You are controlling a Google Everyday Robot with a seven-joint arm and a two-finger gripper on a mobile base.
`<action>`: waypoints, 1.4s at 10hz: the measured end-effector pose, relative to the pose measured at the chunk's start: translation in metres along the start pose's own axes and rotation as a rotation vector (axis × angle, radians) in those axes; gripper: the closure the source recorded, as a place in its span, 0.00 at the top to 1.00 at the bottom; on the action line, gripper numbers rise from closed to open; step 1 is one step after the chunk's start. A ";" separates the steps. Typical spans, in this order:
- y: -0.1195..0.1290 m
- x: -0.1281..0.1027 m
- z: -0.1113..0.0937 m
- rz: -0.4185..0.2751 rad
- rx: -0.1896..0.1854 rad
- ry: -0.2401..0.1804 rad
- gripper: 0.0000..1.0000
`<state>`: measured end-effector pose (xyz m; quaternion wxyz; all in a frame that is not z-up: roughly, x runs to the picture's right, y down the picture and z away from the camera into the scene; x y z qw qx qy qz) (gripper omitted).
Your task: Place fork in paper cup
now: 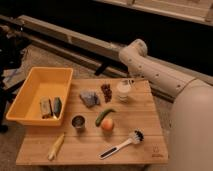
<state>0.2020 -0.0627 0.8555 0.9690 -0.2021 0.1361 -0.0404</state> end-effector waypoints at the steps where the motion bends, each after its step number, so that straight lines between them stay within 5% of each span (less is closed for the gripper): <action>1: -0.001 0.000 0.003 0.001 0.000 0.008 0.02; 14: 0.012 -0.015 0.015 -0.046 0.100 0.175 0.02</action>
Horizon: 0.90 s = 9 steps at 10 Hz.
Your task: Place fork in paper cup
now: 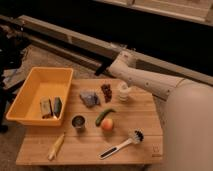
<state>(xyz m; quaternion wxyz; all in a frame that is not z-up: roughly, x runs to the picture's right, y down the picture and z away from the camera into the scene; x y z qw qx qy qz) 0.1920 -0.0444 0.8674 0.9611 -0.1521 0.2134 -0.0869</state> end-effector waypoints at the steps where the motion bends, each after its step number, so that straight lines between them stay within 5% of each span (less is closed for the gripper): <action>1: 0.000 0.000 -0.004 -0.001 0.015 0.002 0.02; 9: 0.007 -0.018 -0.018 -0.065 0.119 0.055 0.02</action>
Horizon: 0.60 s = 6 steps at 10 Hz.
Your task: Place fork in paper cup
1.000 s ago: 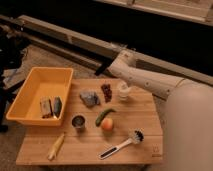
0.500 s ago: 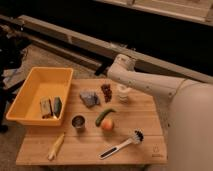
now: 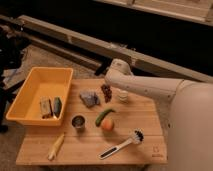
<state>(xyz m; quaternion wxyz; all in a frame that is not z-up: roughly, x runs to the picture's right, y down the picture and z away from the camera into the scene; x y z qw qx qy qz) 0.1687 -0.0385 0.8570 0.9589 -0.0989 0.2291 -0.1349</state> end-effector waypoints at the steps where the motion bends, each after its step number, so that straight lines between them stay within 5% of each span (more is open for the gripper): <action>1: -0.002 -0.002 -0.001 -0.005 0.013 0.011 0.02; 4: -0.005 -0.009 -0.006 -0.030 0.057 0.052 0.04; 6: -0.007 -0.017 -0.010 -0.056 0.090 0.080 0.22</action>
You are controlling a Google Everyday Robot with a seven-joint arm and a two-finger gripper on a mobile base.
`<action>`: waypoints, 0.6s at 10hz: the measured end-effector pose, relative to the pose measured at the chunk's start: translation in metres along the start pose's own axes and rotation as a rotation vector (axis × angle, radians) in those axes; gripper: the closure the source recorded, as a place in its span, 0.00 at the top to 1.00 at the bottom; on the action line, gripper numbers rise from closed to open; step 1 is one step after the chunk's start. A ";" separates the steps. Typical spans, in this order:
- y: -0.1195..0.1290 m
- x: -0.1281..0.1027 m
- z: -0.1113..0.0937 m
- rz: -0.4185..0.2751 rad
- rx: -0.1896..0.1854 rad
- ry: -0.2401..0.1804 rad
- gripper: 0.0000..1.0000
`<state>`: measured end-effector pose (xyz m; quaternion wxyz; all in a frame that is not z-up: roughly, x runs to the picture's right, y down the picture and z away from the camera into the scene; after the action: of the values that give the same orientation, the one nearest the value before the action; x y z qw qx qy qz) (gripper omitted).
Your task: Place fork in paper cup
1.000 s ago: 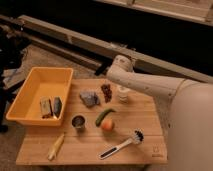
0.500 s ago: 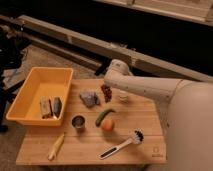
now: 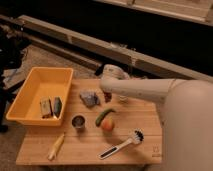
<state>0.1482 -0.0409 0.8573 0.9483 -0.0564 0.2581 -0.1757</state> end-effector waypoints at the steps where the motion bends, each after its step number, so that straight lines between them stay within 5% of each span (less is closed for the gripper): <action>1: 0.000 0.000 -0.001 -0.005 0.012 0.011 0.29; 6: 0.002 -0.014 -0.013 -0.071 0.103 0.086 0.77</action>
<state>0.1308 -0.0343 0.8529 0.9312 -0.0091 0.2871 -0.2245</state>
